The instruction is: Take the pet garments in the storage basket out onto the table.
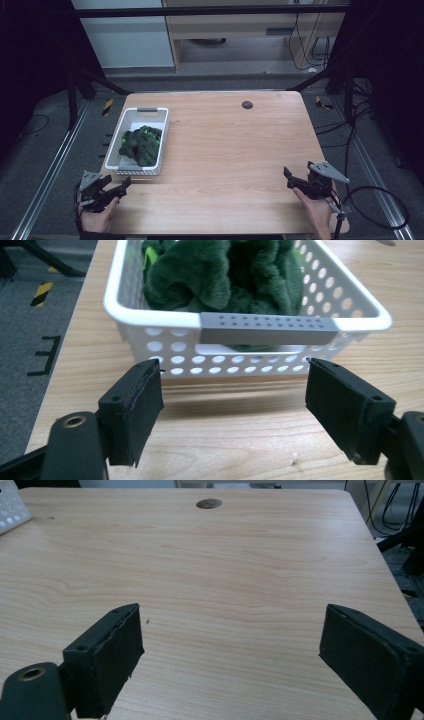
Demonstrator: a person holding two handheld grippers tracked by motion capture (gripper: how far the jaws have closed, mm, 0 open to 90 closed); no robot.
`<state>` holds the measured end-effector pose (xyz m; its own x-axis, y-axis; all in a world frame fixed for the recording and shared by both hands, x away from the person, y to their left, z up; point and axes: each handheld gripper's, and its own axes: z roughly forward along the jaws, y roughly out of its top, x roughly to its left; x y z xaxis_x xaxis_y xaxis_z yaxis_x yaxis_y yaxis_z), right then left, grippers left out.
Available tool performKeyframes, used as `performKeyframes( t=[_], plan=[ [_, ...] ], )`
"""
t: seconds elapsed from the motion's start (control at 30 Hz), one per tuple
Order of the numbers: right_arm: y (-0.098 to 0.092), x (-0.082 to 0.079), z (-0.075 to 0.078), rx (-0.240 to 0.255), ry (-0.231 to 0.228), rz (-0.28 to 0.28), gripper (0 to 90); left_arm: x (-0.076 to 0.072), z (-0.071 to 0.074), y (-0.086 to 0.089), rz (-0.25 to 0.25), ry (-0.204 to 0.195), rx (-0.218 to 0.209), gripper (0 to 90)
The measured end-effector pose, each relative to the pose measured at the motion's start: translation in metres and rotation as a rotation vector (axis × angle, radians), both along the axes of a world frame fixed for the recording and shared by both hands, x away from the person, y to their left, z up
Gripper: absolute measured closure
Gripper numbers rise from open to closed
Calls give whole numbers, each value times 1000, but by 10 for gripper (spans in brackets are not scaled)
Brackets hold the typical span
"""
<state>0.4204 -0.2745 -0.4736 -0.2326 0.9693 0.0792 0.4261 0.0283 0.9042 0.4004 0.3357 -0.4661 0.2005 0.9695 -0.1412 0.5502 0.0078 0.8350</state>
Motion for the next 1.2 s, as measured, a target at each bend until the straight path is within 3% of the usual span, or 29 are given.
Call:
performKeyframes(
  t=[0.17,0.43,0.53,0.63,1.03,1.2],
  plan=[
    [0,2,-5,-28,33,10,118,-1,3,-1,-6,-11,6,224],
    [16,2,-8,-80,59,53,146,0,14,1,-12,-36,2,210],
    [20,2,-9,-70,67,75,154,2,20,3,-8,-48,-5,206],
    [25,3,-10,-72,73,93,155,5,24,4,-15,-36,-22,200],
    [23,4,-8,-84,88,68,157,23,49,6,-46,-50,-4,198],
    [25,4,-8,-86,81,82,158,32,58,4,-57,-53,1,198]
  ],
)
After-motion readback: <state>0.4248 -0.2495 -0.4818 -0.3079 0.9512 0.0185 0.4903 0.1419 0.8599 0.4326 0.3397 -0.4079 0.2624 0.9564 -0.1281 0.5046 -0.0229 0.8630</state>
